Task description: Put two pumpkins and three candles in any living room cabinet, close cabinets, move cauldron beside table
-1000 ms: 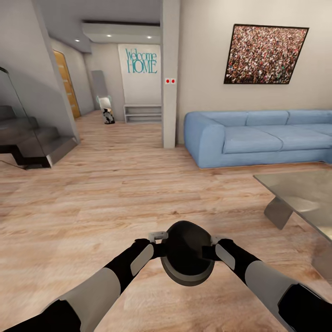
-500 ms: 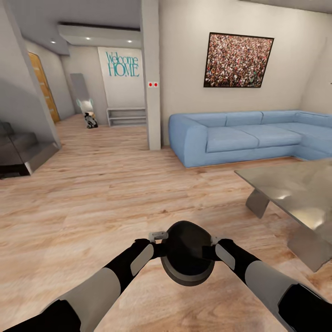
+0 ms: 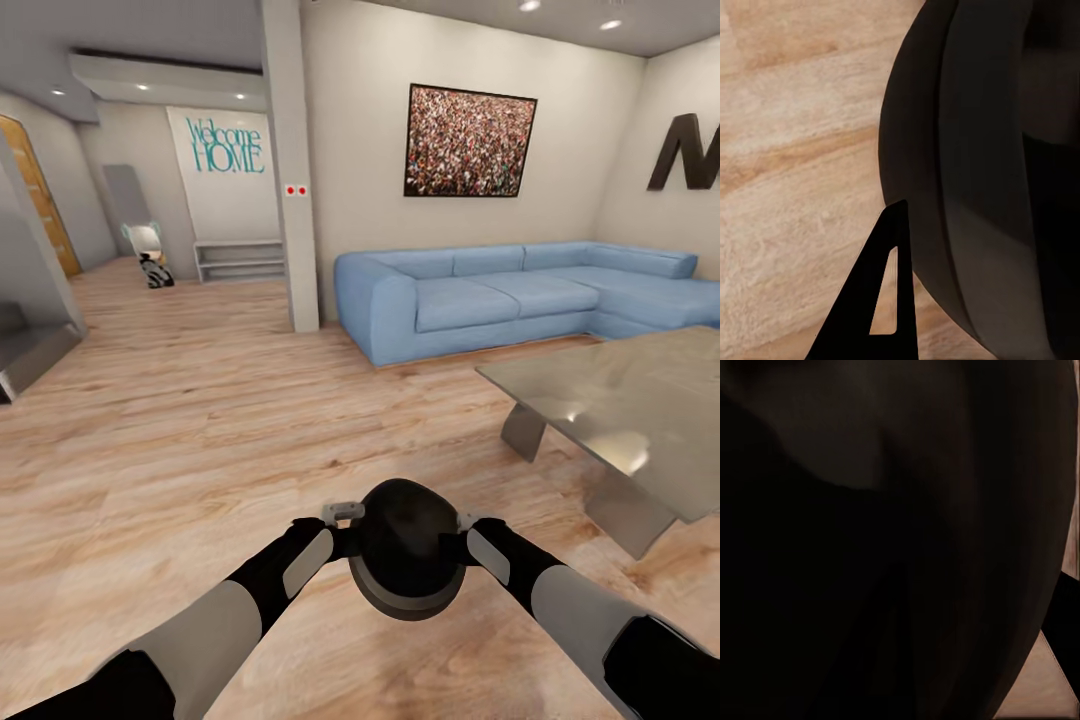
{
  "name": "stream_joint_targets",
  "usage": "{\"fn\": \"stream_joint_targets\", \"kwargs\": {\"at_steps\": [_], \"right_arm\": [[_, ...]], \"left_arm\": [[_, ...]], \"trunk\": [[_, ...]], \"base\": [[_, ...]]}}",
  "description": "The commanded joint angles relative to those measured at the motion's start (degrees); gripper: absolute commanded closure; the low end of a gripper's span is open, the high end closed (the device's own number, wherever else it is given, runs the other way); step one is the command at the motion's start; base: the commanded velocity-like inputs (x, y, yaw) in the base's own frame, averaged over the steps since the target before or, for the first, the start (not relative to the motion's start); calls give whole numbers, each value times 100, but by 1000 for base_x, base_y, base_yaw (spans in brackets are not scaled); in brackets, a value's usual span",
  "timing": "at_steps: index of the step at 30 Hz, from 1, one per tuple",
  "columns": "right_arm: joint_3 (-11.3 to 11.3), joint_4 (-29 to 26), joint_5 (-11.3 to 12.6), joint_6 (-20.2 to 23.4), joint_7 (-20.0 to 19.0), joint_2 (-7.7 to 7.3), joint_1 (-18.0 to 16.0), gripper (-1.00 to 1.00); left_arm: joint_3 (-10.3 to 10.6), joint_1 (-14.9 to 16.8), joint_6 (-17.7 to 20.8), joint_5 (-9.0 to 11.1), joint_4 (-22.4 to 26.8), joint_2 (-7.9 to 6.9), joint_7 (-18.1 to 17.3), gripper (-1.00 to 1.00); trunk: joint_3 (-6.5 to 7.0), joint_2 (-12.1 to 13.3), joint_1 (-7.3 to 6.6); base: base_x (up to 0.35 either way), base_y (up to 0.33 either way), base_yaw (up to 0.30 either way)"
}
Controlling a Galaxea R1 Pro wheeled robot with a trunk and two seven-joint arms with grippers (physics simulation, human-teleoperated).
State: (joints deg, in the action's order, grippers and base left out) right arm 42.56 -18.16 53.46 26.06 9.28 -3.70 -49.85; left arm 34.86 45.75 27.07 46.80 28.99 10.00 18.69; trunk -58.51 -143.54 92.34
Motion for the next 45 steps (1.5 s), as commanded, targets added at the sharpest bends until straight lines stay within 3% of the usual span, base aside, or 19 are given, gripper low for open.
{"fn": "stream_joint_targets", "kwargs": {"at_steps": [1, 28, 45], "right_arm": [[-11, -30, 41, 13, 48, -8, -7, 100], [-11, -30, 41, 13, 48, -5, -7, 100], [-11, -30, 41, 13, 47, 1, -7, 100]], "left_arm": [[24, 4, 14, 33, 0, 0, 56, 100], [21, 4, 18, 31, 1, 0, 50, 100], [21, 4, 17, 31, 2, 0, 52, 100]], "trunk": [[2, -3, -2], [178, -3, -2], [227, -3, -2]], "base": [[0, 2, -222], [3, 0, -222], [190, 167, -97]]}}
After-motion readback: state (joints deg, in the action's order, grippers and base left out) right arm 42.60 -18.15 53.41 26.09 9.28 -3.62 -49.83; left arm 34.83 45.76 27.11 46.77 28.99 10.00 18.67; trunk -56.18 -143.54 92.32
